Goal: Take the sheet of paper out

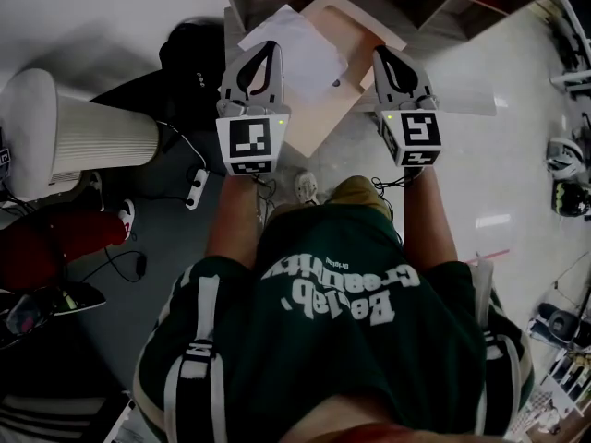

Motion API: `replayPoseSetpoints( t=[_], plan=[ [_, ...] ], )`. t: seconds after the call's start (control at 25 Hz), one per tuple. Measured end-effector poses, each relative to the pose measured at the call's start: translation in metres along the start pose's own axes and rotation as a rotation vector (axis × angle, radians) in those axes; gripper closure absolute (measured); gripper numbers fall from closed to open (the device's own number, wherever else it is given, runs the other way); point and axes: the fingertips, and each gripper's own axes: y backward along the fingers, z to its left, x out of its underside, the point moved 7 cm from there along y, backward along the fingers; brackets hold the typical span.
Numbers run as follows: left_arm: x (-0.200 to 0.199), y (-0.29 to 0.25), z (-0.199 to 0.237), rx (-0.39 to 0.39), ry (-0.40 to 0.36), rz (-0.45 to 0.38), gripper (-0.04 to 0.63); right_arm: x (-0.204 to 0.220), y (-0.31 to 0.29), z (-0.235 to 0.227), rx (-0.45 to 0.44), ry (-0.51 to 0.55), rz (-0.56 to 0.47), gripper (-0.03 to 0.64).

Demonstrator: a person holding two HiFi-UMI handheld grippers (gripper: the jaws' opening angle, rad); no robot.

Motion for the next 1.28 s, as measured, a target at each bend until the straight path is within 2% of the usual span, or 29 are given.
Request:
replayPoseSetpoints(
  t=[0.08, 0.24, 0.36, 0.64, 0.76, 1.0, 1.28],
  plan=[
    [0.005, -0.005, 0.001, 0.002, -0.009, 0.010, 0.577, 0.000, -0.008, 0.000, -0.009, 0.003, -0.004, 0.581],
    [0.012, -0.018, 0.006, 0.021, 0.040, 0.017, 0.577, 0.003, -0.027, -0.001, -0.056, 0.007, -0.003, 0.581],
    [0.014, -0.030, 0.003, 0.011, 0.019, 0.021, 0.577, 0.008, -0.039, -0.009, -0.088, 0.009, -0.001, 0.581],
    [0.017, -0.077, 0.007, -0.084, -0.026, 0.068, 0.577, 0.014, -0.089, -0.046, -0.190, 0.013, -0.002, 0.581],
    [0.020, -0.104, 0.009, -0.128, -0.048, 0.105, 0.577, 0.023, -0.122, -0.067, -0.246, -0.005, 0.030, 0.581],
    [0.034, -0.145, 0.015, -0.221, -0.041, 0.147, 0.577, 0.039, -0.185, -0.087, -0.406, -0.018, 0.035, 0.581],
    [0.046, -0.183, 0.011, -0.298, -0.033, 0.175, 0.577, 0.055, -0.230, -0.099, -0.539, -0.029, 0.059, 0.581]
  ],
)
